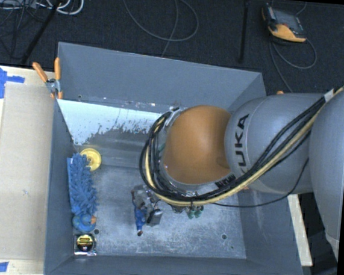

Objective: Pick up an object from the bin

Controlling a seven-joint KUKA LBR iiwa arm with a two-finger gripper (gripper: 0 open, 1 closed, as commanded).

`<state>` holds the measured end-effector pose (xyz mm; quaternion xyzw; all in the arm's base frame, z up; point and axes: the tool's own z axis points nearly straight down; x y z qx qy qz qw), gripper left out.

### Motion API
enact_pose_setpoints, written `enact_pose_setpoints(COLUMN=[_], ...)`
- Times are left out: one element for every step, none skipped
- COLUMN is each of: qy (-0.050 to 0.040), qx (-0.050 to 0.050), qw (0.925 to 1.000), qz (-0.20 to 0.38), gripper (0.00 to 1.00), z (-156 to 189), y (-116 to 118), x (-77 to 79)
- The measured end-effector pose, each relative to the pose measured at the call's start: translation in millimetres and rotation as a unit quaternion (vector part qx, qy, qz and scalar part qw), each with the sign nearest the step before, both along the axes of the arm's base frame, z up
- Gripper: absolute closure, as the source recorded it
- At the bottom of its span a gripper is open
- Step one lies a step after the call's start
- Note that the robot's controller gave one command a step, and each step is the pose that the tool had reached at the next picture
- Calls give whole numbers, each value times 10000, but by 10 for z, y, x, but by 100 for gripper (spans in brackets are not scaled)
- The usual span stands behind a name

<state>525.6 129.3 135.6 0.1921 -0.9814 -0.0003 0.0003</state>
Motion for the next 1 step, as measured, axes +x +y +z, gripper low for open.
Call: enact_pose_setpoints(qy=[-24], qx=[5], qw=[9998], qz=[-199], gripper=[100], z=[1592], y=[65], x=[-154])
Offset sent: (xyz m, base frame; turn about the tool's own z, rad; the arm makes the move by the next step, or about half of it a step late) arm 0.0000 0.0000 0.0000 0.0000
